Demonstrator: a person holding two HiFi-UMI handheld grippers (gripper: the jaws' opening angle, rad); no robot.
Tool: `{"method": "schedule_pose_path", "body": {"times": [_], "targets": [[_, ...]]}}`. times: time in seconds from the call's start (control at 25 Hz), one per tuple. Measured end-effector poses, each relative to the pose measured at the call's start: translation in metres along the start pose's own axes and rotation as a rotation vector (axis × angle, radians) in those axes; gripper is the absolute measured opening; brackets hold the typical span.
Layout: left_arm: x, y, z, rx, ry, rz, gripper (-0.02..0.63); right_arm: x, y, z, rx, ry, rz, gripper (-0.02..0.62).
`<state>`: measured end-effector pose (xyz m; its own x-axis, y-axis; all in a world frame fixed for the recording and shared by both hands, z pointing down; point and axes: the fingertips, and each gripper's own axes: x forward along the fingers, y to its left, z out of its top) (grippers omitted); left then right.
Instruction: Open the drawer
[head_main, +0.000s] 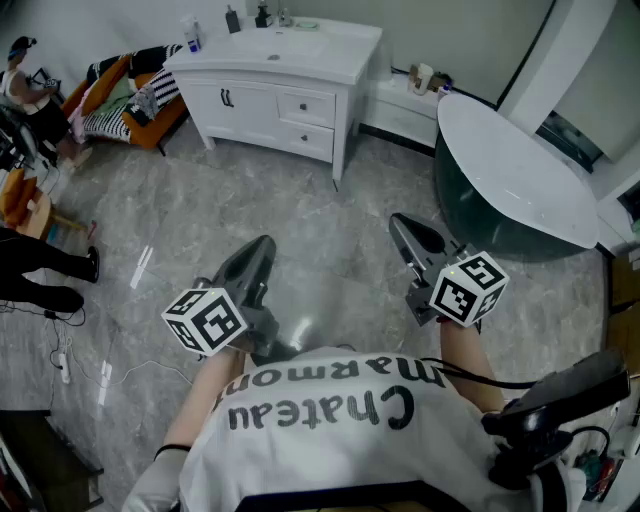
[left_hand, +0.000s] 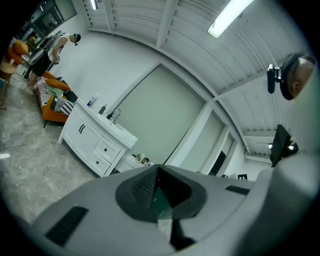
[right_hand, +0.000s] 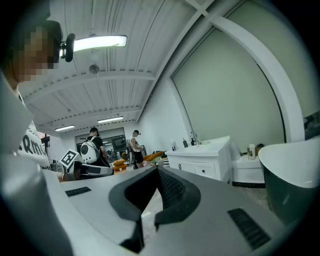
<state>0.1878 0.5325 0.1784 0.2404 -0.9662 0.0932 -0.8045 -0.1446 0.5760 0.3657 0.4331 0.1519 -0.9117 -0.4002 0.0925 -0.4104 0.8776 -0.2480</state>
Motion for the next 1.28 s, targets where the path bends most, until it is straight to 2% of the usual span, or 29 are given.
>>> {"method": "schedule_pose_path", "body": {"times": [0.4, 0.64, 0.76, 0.88, 1.04, 1.28], "targets": [[-0.002, -0.001, -0.005, 0.007, -0.019, -0.001, 0.008, 0.000, 0.000, -0.004, 0.019, -0.002, 0.022, 0.003], [-0.006, -0.001, -0.002, 0.090, -0.080, -0.002, 0.008, 0.003, -0.004, -0.006, 0.031, -0.042, 0.052, 0.003], [-0.001, 0.009, 0.001, 0.109, -0.105, -0.039, 0.008, 0.012, -0.009, -0.011, 0.004, -0.043, 0.050, 0.003], [0.013, 0.046, 0.035, 0.110, -0.066, -0.063, 0.008, 0.054, -0.016, -0.004, 0.017, -0.022, -0.012, 0.003], [0.040, 0.091, 0.077, 0.155, 0.003, -0.077, 0.008, 0.106, -0.028, 0.015, 0.082, -0.041, -0.069, 0.003], [0.078, 0.146, 0.132, 0.195, 0.065, -0.168, 0.008, 0.177, -0.039, 0.027, 0.108, -0.077, -0.157, 0.003]]}}
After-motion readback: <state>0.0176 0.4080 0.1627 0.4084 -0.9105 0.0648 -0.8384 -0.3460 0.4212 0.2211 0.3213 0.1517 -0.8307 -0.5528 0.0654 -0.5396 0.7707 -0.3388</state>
